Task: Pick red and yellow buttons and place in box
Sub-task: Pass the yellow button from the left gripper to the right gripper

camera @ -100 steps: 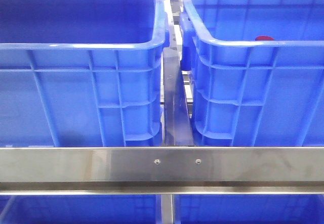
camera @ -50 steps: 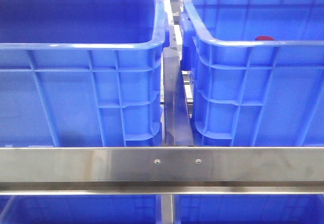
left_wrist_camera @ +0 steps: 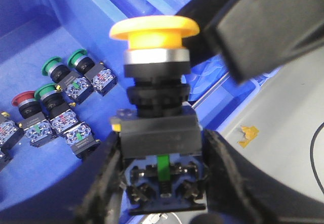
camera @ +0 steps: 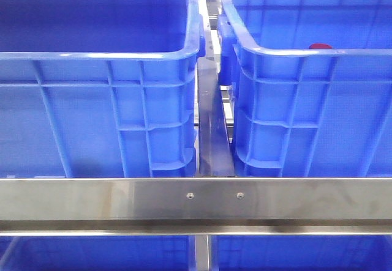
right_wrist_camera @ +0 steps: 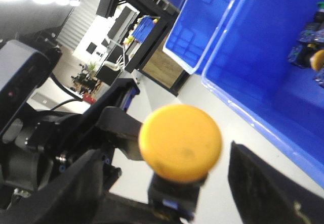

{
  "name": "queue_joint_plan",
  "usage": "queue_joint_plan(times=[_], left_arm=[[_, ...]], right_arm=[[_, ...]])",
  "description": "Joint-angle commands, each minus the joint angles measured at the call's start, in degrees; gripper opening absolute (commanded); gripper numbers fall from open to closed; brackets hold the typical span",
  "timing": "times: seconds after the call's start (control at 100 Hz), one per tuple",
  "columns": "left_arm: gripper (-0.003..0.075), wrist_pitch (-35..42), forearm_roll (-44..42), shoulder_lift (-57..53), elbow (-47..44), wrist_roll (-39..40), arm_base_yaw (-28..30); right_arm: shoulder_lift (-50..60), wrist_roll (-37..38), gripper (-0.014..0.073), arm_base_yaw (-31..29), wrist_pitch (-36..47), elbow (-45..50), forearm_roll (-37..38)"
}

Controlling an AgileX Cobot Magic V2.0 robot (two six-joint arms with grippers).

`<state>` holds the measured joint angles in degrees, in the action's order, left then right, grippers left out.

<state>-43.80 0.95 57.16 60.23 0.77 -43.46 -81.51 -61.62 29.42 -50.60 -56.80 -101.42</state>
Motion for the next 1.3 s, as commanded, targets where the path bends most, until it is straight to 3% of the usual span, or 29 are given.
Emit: queue_joint_plan(times=[0.0,0.15,0.37,0.5,0.59,0.7,0.81,1.02,1.29], left_arm=[[-0.0019,3.87,0.49,-0.59,1.45,0.38,-0.39],[-0.0019,3.87,0.49,-0.59,1.45,0.38,-0.39],[-0.0019,3.75,0.49,-0.59,1.45,0.38,-0.39],[0.0001,3.64,0.49,-0.59,1.45,0.38,-0.39],[0.0127,3.64,0.49,-0.59,1.45,0.38,-0.39],[0.0399,3.64,0.49,-0.59,1.45,0.46,-0.39],[0.0542,2.54,-0.02,-0.59,1.45,0.46,-0.29],[0.0547,2.14,-3.39,-2.60,1.45,3.95,-0.29],[0.0547,-1.27,-21.19,-8.33,1.32,20.27,-0.29]], right_arm=[[0.82,-0.22,0.0540,0.53,-2.21,-3.26,-8.53],[-0.34,-0.22,0.0517,0.53,-2.35,-5.19,-8.53],[-0.98,-0.18,0.0278,0.59,-3.32,-5.28,-8.53],[-0.98,-0.18,0.0236,0.59,-3.89,-5.28,-8.53],[-0.98,-0.18,0.0236,0.59,-4.12,-5.28,-8.53],[-0.98,-0.18,0.0236,0.59,-4.30,-5.28,-8.53],[-0.98,-0.18,0.0236,0.59,-4.24,-5.28,-8.53],[-0.92,-0.56,0.0236,-2.23,-4.20,-5.28,-8.53],[-0.73,-2.18,0.0236,-10.23,-6.17,-5.28,-8.53]])
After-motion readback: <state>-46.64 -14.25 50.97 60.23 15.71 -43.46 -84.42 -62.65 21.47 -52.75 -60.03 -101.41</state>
